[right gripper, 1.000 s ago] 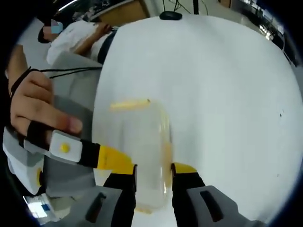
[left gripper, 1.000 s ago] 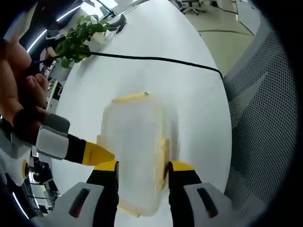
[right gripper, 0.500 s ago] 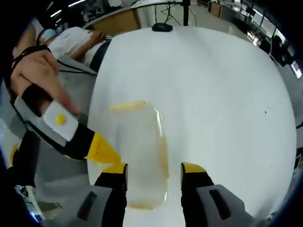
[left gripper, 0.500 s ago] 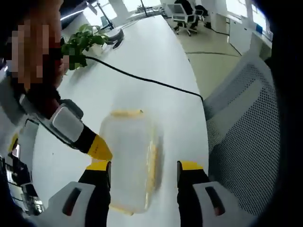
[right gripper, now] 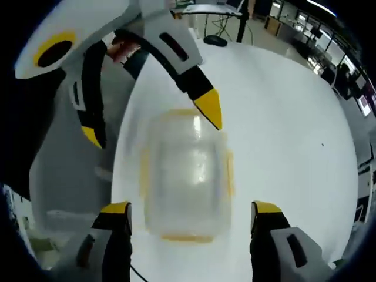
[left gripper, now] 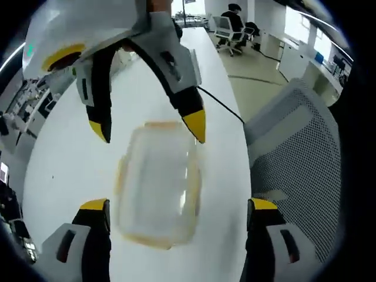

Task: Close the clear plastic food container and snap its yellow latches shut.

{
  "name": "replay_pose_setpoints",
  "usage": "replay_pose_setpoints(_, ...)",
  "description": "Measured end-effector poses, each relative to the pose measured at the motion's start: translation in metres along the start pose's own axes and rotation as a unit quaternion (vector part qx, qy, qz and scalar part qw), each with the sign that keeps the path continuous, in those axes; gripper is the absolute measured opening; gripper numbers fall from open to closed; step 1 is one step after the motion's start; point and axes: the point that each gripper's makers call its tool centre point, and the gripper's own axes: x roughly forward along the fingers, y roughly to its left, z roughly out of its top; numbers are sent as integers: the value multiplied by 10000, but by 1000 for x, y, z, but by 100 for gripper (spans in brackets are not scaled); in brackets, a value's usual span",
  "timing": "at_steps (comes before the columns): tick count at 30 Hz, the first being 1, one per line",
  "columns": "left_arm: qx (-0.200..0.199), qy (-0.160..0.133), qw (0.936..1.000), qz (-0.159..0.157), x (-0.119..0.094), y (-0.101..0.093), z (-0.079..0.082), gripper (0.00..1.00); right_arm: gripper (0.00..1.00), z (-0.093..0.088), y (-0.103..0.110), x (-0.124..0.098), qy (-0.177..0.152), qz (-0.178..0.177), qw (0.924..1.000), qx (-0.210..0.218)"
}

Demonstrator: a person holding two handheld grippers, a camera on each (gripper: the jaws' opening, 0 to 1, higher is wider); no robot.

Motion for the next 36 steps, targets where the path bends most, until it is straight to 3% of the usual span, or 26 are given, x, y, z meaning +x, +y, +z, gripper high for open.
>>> replay_pose_setpoints(2,45,153,9998,-69,5,0,-6,99,90,-1,1,3,-41,-146,9999,20)
replay_pose_setpoints(6,250,394,9989,-75,14,6,-15,99,90,-8,-2,8,180,-467,9977,-465)
replay_pose_setpoints(15,347,670,9971,-58,30,18,-22,96,86,-19,1,19,325,-404,9971,-550)
replay_pose_setpoints(36,510,840,9951,-69,43,25,-24,87,78,-26,1,28,435,-226,9983,-327)
